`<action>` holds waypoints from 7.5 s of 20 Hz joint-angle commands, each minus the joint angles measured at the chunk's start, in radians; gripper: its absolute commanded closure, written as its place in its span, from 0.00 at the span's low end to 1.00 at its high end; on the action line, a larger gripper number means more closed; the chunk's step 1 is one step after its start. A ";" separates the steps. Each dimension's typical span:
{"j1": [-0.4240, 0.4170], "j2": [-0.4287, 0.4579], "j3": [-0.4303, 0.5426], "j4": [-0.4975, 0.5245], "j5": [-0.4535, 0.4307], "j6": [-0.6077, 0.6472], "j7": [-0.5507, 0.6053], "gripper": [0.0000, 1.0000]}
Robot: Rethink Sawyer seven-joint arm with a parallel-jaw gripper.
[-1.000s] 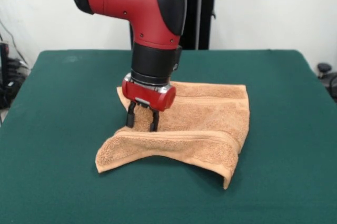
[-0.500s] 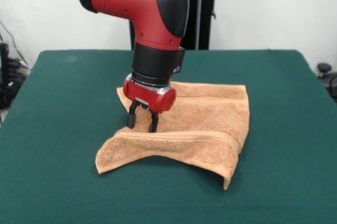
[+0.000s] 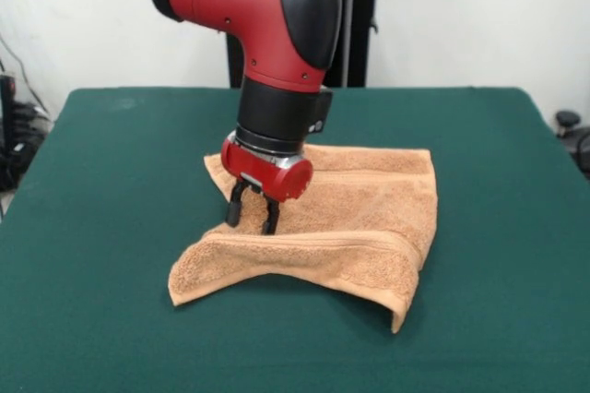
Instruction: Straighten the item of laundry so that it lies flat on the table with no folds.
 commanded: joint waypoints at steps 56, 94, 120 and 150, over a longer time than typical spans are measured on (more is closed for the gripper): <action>0.105 0.162 0.111 0.219 0.044 -0.028 -0.029 0.00; -0.472 0.044 0.405 -0.048 -0.903 0.369 -0.398 0.00; -0.679 0.100 0.687 -0.231 -1.025 0.558 -0.763 0.00; -0.608 0.245 0.820 -0.392 -1.155 0.507 -0.604 0.00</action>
